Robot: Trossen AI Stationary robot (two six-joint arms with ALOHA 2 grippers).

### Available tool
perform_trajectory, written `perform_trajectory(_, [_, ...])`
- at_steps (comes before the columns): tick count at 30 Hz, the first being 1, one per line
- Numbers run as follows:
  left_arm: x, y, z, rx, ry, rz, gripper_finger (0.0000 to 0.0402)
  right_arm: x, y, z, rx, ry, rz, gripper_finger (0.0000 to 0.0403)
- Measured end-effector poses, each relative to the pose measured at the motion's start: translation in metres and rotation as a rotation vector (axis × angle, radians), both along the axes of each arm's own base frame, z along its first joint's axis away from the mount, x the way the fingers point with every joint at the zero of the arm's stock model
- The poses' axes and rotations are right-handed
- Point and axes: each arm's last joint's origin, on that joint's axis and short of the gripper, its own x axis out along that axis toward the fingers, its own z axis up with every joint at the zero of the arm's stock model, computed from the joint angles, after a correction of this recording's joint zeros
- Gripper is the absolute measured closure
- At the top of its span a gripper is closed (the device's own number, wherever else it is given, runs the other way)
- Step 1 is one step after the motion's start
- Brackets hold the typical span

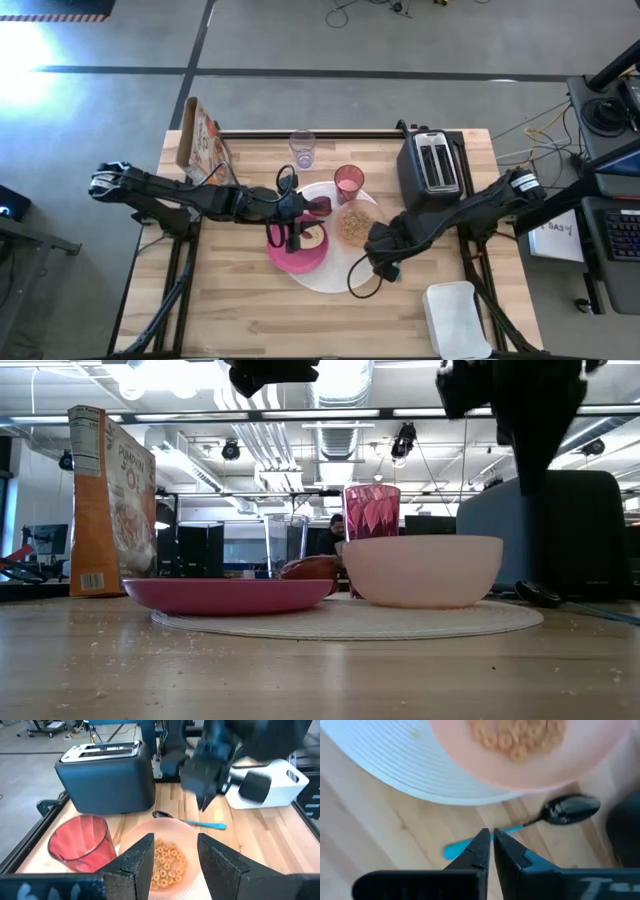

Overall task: Arrange a breakfast setting
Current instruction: Put the blue spoon on the right side of the white place mat, then adjust the orange bowl

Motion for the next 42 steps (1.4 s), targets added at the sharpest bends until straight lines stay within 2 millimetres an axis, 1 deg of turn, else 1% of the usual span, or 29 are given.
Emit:
perform_trajectory(3, [-0.001, 0.0, -0.002, -0.009, 0.023, 0.005, 0.0267, 0.001, 0.0, 0.014, 0.009, -0.083, 0.027, 0.0367])
perform_trajectory(6, [-0.001, 0.0, -0.003, -0.019, 0.03, 0.01, 0.0267, 0.009, 0.003, 0.017, 0.038, -0.171, 0.098, 0.0335])
perform_trajectory(9, [-0.001, 0.0, -0.003, -0.022, 0.03, 0.011, 0.0267, 0.019, 0.007, 0.012, 0.053, -0.209, 0.225, 0.0299])
perform_trajectory(13, [-0.001, 0.0, -0.003, -0.022, 0.031, 0.011, 0.0267, 0.027, 0.01, -0.002, 0.016, -0.177, 0.38, 0.0254])
perform_trajectory(16, [-0.001, 0.0, -0.003, -0.028, 0.03, 0.014, 0.0267, 0.032, 0.01, -0.01, -0.011, -0.159, 0.455, 0.0233])
perform_trajectory(18, [-0.001, 0.0, -0.003, -0.03, 0.028, 0.015, 0.0267, 0.035, 0.011, -0.015, -0.025, -0.153, 0.492, 0.0226])
perform_trajectory(21, [-0.001, 0.0, -0.003, -0.032, 0.028, 0.016, 0.0267, 0.04, 0.011, -0.025, -0.059, -0.128, 0.545, 0.0224])
perform_trajectory(27, [-0.001, 0.0, -0.003, -0.043, 0.026, 0.02, 0.0267, 0.047, 0.006, -0.038, -0.099, -0.083, 0.546, 0.0235])
perform_trajectory(31, [-0.001, 0.0, -0.003, -0.043, 0.026, 0.02, 0.0267, 0.05, 0.003, -0.042, -0.145, -0.074, 0.543, 0.0243])
perform_trajectory(40, [-0.002, 0.0, -0.003, -0.053, 0.025, 0.022, 0.0267, 0.055, 0.004, -0.046, -0.142, -0.097, 0.552, 0.0262])
perform_trajectory(42, [-0.003, -0.001, -0.002, -0.071, 0.026, -0.002, 0.0267, 0.056, 0.004, -0.048, -0.139, -0.097, 0.553, 0.0267])
